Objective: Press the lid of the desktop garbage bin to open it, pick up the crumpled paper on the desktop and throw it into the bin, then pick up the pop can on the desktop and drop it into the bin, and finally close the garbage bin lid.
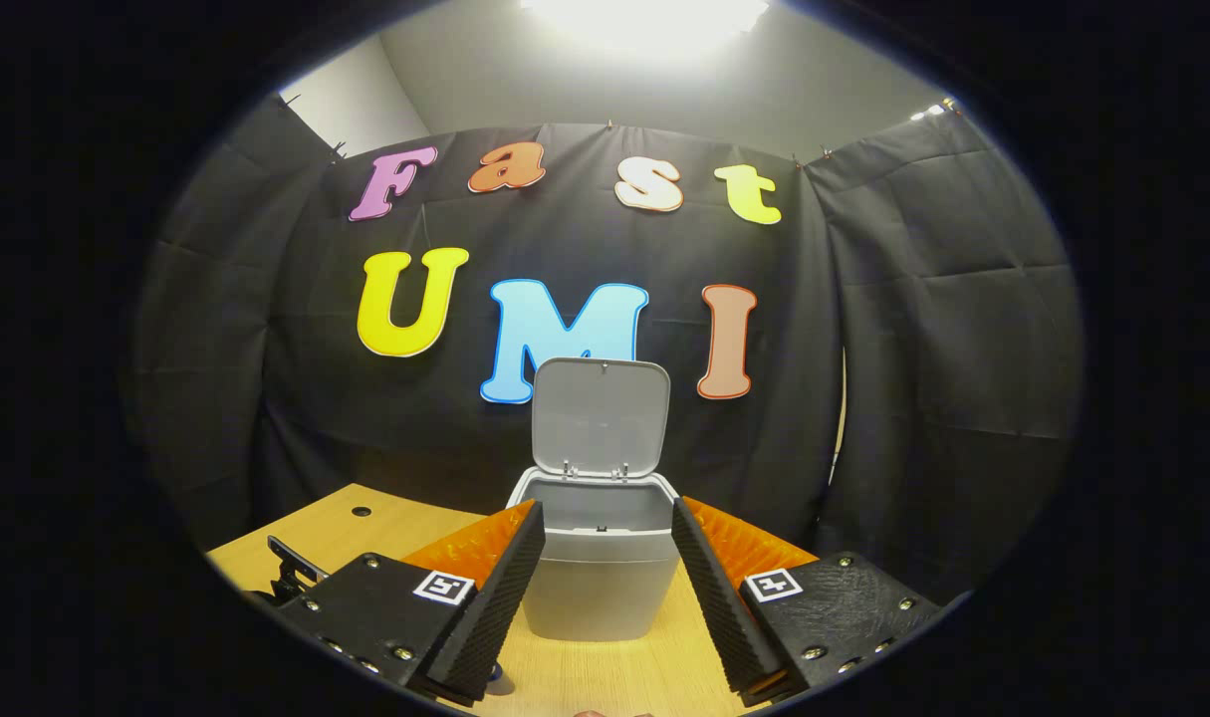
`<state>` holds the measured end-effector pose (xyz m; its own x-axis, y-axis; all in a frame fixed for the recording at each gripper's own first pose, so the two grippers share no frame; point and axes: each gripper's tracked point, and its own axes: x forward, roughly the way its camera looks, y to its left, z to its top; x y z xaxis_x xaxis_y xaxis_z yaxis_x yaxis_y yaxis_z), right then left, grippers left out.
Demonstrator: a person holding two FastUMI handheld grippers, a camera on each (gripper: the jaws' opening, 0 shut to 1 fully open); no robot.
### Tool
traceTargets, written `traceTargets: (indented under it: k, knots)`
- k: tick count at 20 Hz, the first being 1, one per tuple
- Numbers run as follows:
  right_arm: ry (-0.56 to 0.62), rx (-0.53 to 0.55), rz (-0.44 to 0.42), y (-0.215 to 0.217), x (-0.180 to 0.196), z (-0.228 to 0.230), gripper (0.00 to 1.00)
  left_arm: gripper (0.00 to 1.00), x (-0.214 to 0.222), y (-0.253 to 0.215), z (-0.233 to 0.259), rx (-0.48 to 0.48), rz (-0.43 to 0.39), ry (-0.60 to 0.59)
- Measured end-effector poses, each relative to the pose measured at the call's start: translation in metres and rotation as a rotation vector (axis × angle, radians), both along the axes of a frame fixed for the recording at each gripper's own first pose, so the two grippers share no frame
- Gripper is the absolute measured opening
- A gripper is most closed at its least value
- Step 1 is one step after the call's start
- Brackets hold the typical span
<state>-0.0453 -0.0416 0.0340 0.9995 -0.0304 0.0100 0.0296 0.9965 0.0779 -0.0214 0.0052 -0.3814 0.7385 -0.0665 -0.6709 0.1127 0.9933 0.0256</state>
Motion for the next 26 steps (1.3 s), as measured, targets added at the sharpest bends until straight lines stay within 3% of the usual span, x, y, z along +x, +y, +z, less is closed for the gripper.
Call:
traceTargets:
  k: [3, 7, 15, 21, 26]
  knots:
    - [0.000, 0.009, 0.002, -0.009, 0.001, -0.002, 0.84, 0.51, 0.002, 0.001, 0.003, 0.018, 0.019, -0.011]
    - [-0.002, 0.037, 0.019, -0.016, 0.001, -0.006, 0.84, 0.17, 0.000, -0.001, 0.008, 0.020, 0.033, -0.008]
    - [-0.018, 0.062, 0.028, -0.028, -0.001, -0.007, 0.84, 0.21, -0.005, -0.008, 0.034, 0.001, 0.028, -0.033]
    - [-0.027, 0.055, 0.040, -0.032, -0.006, -0.010, 0.84, 0.18, 0.004, -0.022, 0.091, -0.073, 0.070, -0.105]
    - [-0.036, 0.049, 0.055, -0.037, -0.012, -0.012, 0.84, 0.19, 0.014, -0.058, 0.151, -0.099, 0.031, -0.202]
